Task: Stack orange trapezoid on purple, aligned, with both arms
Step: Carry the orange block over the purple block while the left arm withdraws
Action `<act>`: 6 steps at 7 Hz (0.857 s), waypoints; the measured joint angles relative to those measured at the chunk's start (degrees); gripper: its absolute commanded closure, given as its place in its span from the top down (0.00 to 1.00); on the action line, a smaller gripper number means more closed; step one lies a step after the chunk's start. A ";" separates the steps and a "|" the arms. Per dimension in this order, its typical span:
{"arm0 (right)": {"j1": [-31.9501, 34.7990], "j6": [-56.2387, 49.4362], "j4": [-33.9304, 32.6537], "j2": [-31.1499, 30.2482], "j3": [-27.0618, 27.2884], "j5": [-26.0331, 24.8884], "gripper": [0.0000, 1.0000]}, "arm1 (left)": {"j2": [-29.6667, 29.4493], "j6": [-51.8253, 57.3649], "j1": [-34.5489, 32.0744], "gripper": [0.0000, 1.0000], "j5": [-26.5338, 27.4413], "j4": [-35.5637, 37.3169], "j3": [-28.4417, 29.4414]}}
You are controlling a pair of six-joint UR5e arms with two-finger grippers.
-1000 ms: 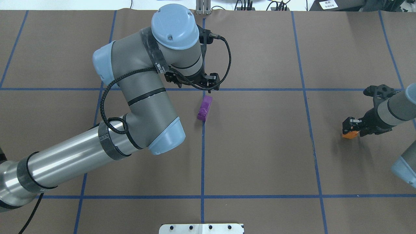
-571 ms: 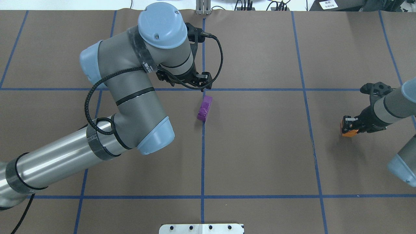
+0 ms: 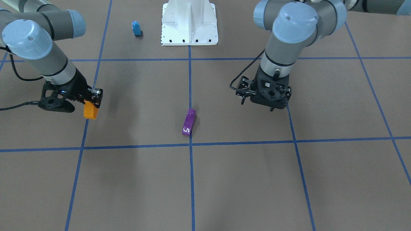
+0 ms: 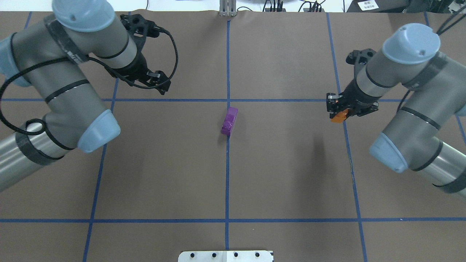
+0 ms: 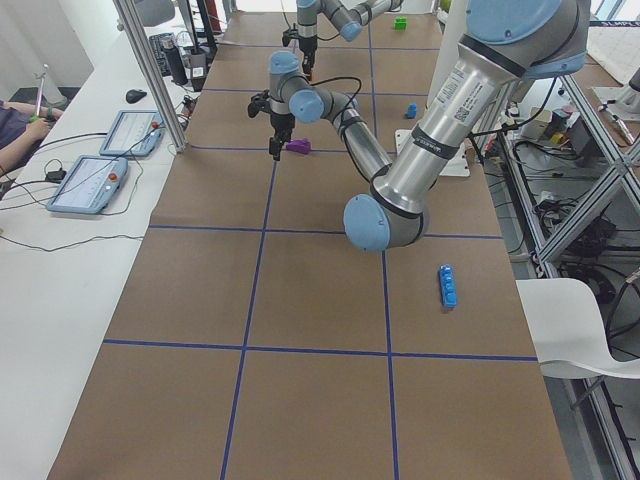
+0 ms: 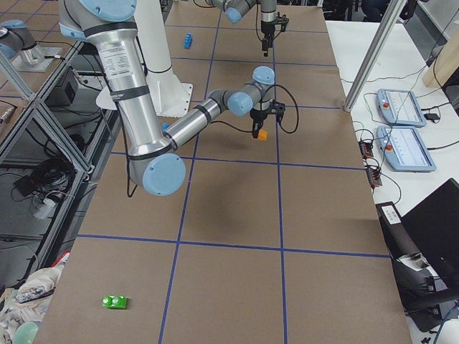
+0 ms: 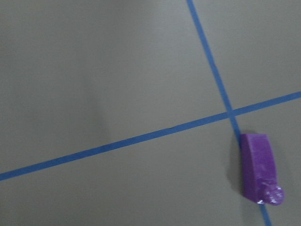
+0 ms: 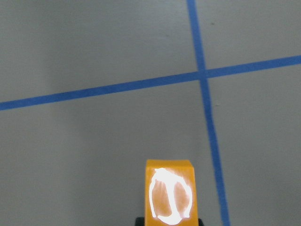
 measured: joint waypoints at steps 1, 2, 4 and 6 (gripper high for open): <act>-1.36 0.66 -4.82 7.64 -2.48 -0.08 0.00 | 3.38 3.95 -2.89 1.00 -1.53 0.00 -0.99; -3.02 3.37 -7.28 14.55 -6.48 -0.44 0.00 | 5.64 6.50 -5.04 1.00 -2.68 -0.01 -1.53; -6.89 11.75 -8.17 24.19 -14.63 -3.25 0.00 | 7.93 8.39 -7.25 1.00 -3.75 -0.01 -1.86; -10.37 18.37 -3.45 26.56 -19.45 -7.75 0.00 | 8.62 8.61 -7.58 1.00 -3.88 -0.03 -1.87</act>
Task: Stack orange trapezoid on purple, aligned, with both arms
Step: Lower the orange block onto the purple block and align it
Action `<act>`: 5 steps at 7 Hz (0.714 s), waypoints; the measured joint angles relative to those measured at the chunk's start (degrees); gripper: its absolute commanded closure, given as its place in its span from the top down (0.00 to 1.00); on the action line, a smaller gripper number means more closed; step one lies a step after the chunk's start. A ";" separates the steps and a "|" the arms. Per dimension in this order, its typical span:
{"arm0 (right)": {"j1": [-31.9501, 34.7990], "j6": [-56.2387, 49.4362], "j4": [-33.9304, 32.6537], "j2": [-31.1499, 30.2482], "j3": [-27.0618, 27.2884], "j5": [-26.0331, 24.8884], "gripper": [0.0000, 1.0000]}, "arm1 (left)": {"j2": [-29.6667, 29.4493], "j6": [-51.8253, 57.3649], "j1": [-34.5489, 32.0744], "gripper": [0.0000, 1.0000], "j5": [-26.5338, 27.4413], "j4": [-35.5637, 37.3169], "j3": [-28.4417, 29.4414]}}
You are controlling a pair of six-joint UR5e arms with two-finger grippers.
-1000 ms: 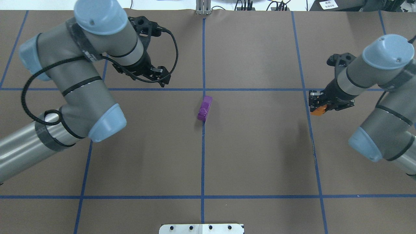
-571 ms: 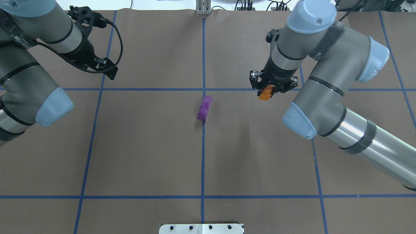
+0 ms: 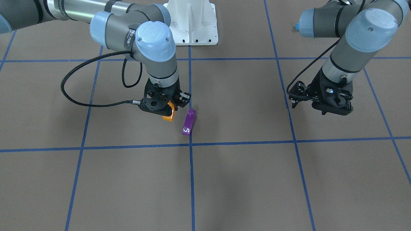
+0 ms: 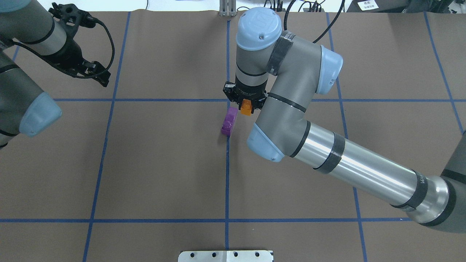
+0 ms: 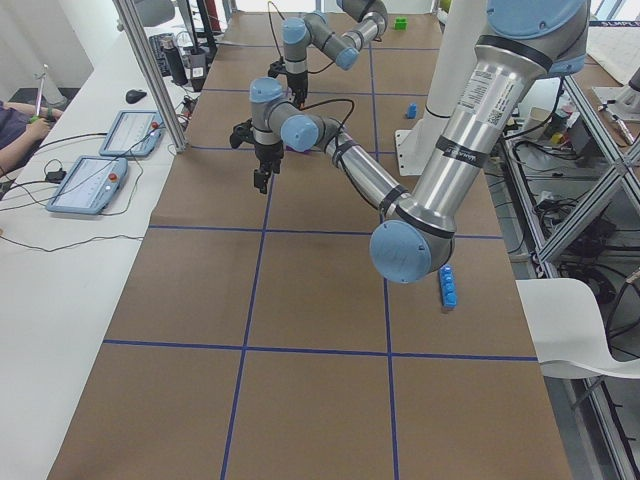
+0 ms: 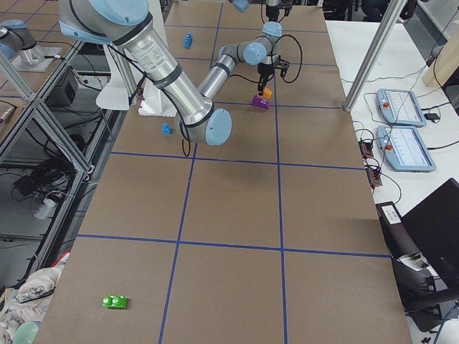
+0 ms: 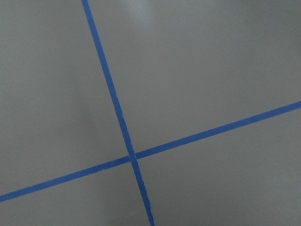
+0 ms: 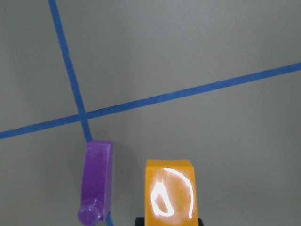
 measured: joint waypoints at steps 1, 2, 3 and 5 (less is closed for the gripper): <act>-1.35 2.30 3.24 0.52 -2.11 -1.11 0.00 | 0.36 0.02 -0.03 1.00 -0.01 -0.04 -0.02; -2.42 4.04 4.68 0.85 -3.16 -1.73 0.00 | 0.56 0.02 -0.05 1.00 -0.01 -0.08 -0.04; -3.19 5.94 5.27 1.01 -3.74 -1.98 0.00 | 0.61 0.03 -0.03 1.00 -0.02 -0.12 -0.07; -3.88 9.77 5.83 2.07 -5.91 -2.14 0.00 | 0.65 0.03 0.03 1.00 -0.02 -0.15 -0.07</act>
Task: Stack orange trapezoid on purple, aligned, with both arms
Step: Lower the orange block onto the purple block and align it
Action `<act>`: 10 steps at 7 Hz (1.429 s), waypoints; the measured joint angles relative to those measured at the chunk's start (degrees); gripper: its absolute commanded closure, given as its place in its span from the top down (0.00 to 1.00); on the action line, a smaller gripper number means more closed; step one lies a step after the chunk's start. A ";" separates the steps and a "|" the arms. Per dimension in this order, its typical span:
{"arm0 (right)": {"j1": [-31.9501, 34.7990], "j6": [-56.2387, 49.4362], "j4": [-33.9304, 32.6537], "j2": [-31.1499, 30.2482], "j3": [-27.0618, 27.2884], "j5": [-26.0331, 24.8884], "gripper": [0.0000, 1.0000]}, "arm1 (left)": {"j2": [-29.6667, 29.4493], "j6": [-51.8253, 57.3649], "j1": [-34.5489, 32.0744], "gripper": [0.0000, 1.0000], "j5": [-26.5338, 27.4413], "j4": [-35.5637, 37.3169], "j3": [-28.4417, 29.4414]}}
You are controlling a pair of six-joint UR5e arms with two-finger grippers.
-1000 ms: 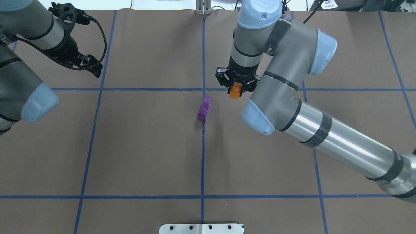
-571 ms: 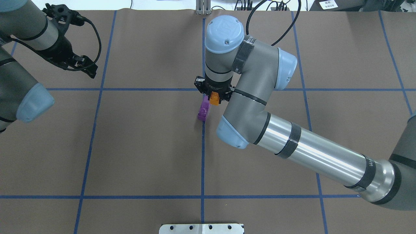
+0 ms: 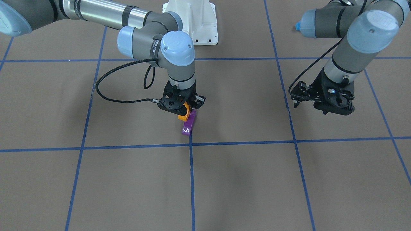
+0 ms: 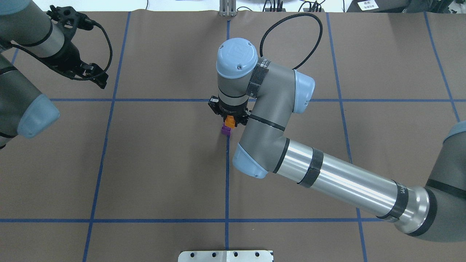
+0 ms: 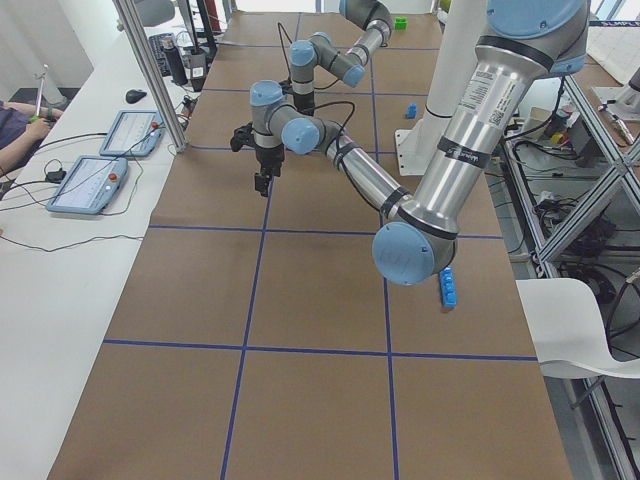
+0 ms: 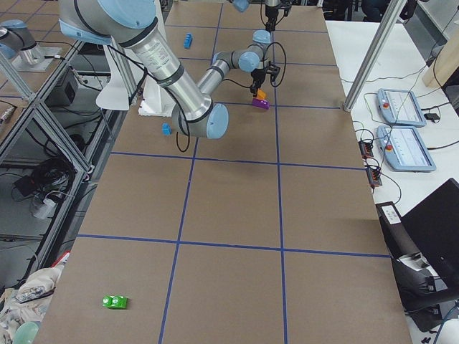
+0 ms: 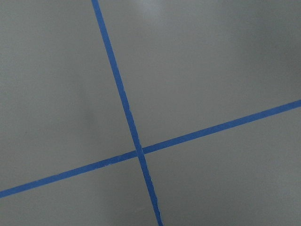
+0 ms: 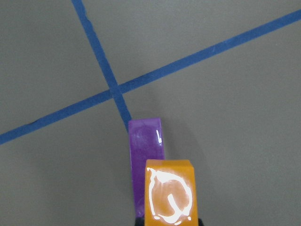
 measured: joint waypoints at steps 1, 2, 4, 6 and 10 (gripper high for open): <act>-0.13 1.45 0.10 1.12 -1.65 -0.01 0.00 | 0.00 0.00 0.00 1.00 0.00 0.00 0.00; -0.17 2.40 0.14 1.98 -2.73 -0.04 0.00 | 0.04 0.00 0.01 1.00 0.00 0.00 -0.03; -0.20 2.81 0.10 2.50 -3.35 -0.58 0.00 | 0.08 0.00 0.04 1.00 0.00 0.00 -0.05; -0.25 2.54 0.02 2.27 -3.46 -0.84 0.00 | 0.06 0.00 0.21 1.00 0.00 -0.06 0.01; -1.02 2.32 0.32 1.97 -4.59 -2.51 0.00 | 0.09 0.00 0.27 1.00 0.06 -0.09 0.17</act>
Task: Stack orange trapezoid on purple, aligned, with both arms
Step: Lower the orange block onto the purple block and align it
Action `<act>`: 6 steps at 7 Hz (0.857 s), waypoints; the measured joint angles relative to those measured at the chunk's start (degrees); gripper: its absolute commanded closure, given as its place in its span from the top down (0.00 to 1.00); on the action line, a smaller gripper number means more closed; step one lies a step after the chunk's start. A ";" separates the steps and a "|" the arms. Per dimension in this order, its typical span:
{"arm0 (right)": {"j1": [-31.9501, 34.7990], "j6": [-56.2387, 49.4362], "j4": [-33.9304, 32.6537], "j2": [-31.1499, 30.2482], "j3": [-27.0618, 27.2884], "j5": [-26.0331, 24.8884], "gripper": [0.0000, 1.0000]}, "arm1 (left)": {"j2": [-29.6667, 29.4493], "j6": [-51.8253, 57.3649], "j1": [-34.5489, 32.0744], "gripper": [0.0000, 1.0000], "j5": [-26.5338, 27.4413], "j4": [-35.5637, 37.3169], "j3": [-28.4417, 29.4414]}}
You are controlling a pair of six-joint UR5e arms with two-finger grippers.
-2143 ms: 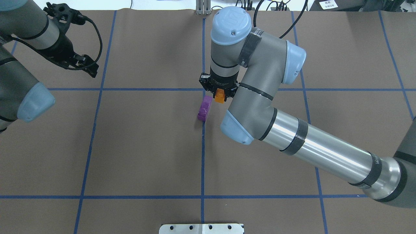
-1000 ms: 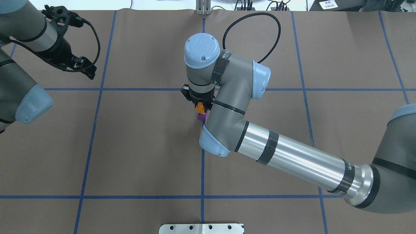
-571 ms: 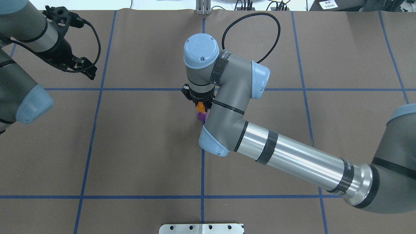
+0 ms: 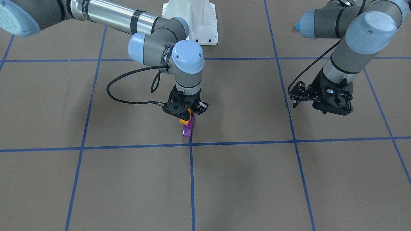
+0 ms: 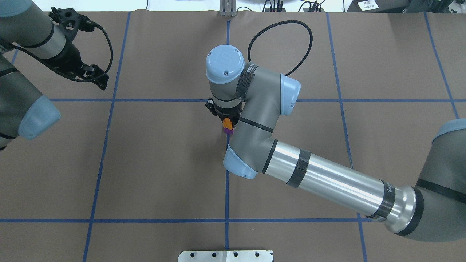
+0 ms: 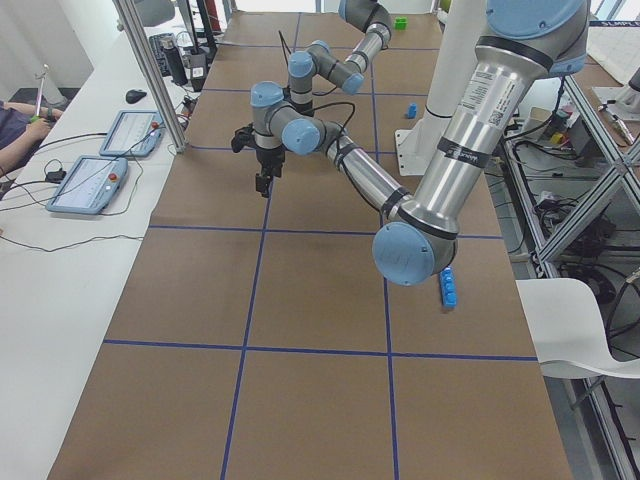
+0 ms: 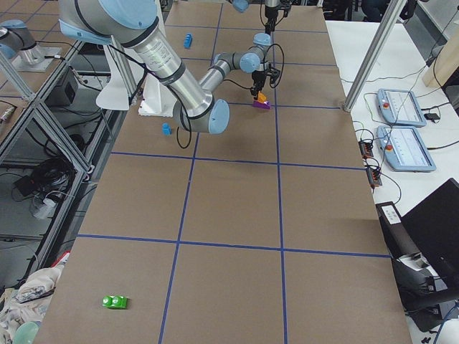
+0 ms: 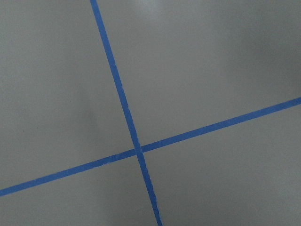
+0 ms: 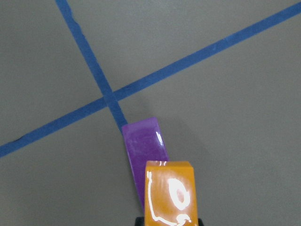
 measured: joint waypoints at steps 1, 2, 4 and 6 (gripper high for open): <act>-0.06 -0.09 0.07 -0.01 -0.11 -0.14 0.00 | 0.00 0.00 0.00 1.00 0.02 0.00 0.06; -0.08 -0.23 0.17 -0.01 -0.13 -0.28 0.00 | 0.00 0.00 0.00 1.00 0.03 0.00 0.09; -0.17 -0.88 2.20 -0.28 -0.15 -0.46 0.00 | 0.00 0.00 0.00 1.00 0.05 -0.04 0.12; -0.46 -1.90 3.28 -0.60 -0.17 -1.44 0.00 | 0.00 0.00 0.00 1.00 0.13 -0.01 0.29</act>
